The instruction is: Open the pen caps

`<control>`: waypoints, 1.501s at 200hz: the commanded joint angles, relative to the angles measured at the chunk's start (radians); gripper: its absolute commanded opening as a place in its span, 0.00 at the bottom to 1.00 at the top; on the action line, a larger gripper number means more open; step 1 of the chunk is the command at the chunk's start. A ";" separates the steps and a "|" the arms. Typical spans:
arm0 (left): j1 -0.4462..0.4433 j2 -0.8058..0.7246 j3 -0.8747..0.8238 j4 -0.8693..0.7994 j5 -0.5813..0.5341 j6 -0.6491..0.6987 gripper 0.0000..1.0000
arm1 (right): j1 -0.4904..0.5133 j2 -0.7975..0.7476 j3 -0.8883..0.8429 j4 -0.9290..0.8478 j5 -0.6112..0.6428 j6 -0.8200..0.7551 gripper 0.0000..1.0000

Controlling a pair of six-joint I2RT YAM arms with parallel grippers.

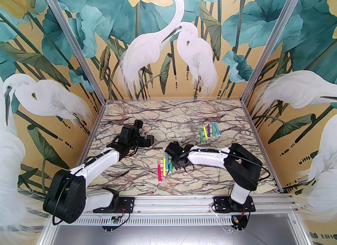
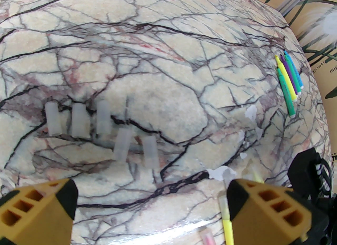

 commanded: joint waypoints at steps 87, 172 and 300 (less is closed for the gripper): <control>-0.010 0.063 0.043 0.066 0.248 -0.040 0.96 | -0.186 -0.324 -0.324 0.308 -0.107 -0.107 0.12; -0.142 0.200 0.127 0.218 0.427 -0.148 0.92 | -0.219 -0.518 -0.431 0.444 -0.161 -0.183 0.10; -0.236 0.330 0.243 0.355 0.561 -0.323 0.81 | -0.217 -0.596 -0.408 0.525 -0.189 -0.306 0.09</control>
